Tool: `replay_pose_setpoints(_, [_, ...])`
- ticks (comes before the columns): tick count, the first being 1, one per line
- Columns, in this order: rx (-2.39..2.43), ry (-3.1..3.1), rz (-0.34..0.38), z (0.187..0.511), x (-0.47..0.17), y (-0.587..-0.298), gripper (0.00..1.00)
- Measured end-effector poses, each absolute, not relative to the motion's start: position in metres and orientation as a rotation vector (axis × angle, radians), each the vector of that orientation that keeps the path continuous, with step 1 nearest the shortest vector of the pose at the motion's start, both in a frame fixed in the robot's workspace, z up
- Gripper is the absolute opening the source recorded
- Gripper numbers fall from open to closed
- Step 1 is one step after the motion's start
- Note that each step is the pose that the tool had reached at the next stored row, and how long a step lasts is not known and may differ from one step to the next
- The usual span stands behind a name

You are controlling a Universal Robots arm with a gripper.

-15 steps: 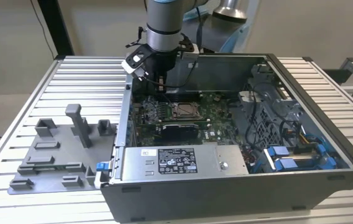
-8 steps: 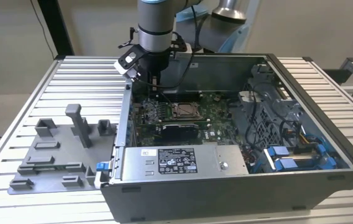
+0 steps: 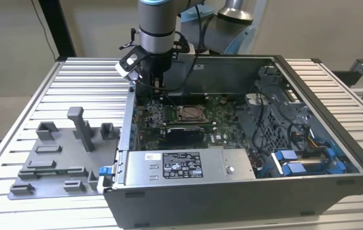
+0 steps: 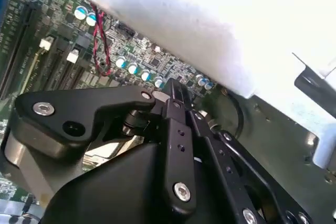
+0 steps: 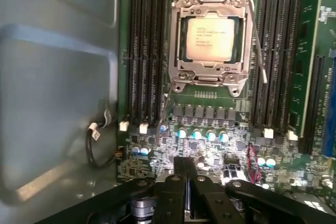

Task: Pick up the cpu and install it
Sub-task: 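Place the cpu into insertion slot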

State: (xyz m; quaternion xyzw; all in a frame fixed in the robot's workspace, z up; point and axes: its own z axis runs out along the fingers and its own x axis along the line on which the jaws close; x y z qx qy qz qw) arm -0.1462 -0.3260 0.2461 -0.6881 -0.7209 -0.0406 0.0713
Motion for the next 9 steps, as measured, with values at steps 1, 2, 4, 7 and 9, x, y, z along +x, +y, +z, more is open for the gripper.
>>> replay_pose_setpoints(1, [-2.064,-2.163,-0.133,0.246,-0.1462,-0.3256,0.0])
replay_pose_setpoints(2, [-2.06,-2.159,-0.144,0.2459,-0.1462,-0.3252,0.0])
replay_pose_setpoints(4, [-2.05,-2.15,-0.166,0.2455,-0.1462,-0.3243,0.0])
replay_pose_setpoints(7, [-2.039,-2.14,-0.189,0.2445,-0.1462,-0.324,0.0])
replay_pose_setpoints(9, [-2.03,-2.132,-0.209,0.244,-0.1459,-0.3237,0.0])
